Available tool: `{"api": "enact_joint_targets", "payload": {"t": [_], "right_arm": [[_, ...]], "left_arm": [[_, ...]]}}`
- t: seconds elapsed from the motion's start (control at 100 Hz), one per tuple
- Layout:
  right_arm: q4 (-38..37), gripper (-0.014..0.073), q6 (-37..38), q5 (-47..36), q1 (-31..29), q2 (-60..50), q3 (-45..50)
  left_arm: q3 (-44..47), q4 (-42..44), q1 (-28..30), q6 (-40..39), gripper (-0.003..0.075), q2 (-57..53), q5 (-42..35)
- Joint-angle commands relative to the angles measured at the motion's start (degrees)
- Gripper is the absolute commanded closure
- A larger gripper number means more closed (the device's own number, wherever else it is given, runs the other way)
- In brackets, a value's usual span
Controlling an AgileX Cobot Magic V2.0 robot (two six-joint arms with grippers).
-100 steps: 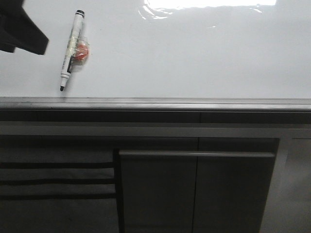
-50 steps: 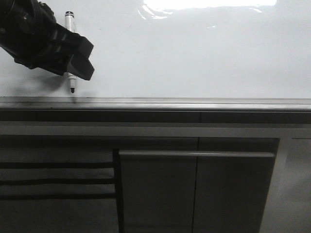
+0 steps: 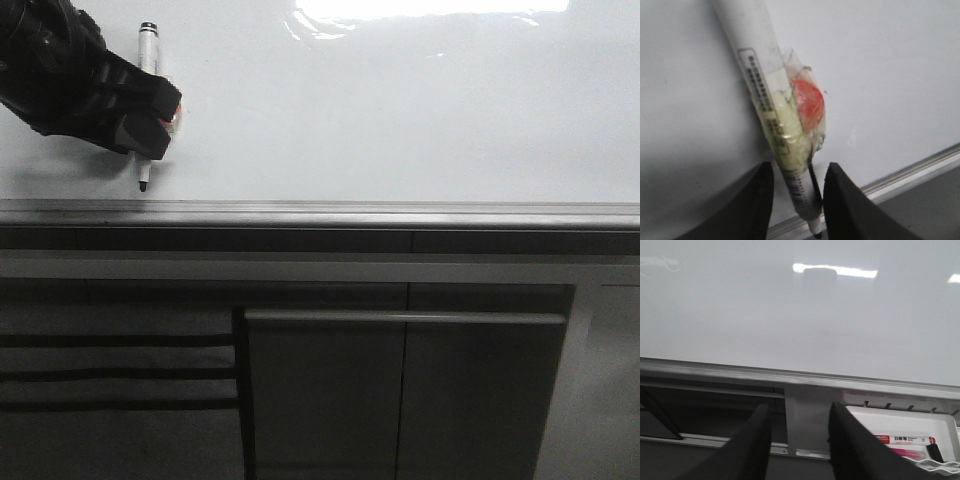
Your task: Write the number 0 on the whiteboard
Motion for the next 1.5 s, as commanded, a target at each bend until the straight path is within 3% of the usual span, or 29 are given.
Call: {"api": "enact_joint_targets", "payload": {"t": [0.0,0.25,0.49,0.6,0.76,0.889,1.029,1.189,1.489], "right_arm": [[0.1,0.0344,-0.3,-4.5,0.0,0.6,-2.0],[0.1,0.0344,-0.3,-4.4,0.0,0.6,-2.0],[0.2,0.0346,-0.3,-4.8,0.0,0.6,-2.0],[3.6,0.0346,-3.5,-3.7,0.2,1.0,-2.5],[17.2,0.0346,-19.1,3.3,2.3,6.9,-6.5],[21.3,0.0346,-27.6,10.3,7.4,14.7,-10.8],[21.3,0.0346,-35.6,12.7,17.1,23.4,-14.1],[21.3,0.0346,-46.8,11.9,27.8,31.0,-18.0],[21.3,0.0346,-50.7,12.3,34.9,38.3,-23.7]], "left_arm": [[-1.8,-0.3,0.1,0.0,0.0575,-1.8,-4.4],[-1.8,0.0,0.1,0.0,0.0741,-1.8,-4.8],[-1.8,1.7,0.1,0.5,0.0740,-2.2,-3.0],[-1.8,6.3,-0.8,0.8,0.0740,-4.7,2.7],[-4.0,13.7,-5.7,2.5,0.0740,-9.0,18.0],[-8.1,13.6,-11.8,11.2,0.0741,-9.9,31.7],[-11.5,13.4,-19.2,16.7,0.0740,-9.9,39.7],[-12.8,13.0,-25.5,18.9,0.0740,-9.9,42.1],[-12.8,13.0,-29.4,19.0,0.0740,-9.9,42.0]]}}
